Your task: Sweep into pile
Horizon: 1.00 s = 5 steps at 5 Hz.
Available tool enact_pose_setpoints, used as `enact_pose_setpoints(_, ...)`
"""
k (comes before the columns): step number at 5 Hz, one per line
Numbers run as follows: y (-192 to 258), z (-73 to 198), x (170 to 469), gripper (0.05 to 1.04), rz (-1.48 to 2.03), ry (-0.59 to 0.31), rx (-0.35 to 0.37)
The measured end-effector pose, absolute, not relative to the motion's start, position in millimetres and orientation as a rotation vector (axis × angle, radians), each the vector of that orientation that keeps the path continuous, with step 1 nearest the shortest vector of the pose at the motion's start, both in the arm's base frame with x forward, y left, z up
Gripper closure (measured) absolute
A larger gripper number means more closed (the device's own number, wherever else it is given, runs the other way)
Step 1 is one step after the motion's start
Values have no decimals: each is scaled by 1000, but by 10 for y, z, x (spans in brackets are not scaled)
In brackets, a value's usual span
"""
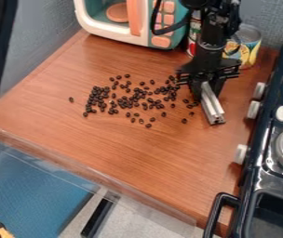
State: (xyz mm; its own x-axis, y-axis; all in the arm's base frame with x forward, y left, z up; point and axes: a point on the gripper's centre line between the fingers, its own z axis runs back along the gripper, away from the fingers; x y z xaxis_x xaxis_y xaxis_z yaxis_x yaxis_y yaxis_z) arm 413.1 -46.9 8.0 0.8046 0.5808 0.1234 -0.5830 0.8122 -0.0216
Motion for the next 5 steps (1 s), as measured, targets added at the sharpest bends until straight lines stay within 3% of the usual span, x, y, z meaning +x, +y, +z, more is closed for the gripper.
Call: enact_pose_setpoints(5,298,65,3830,692,669,-131,54)
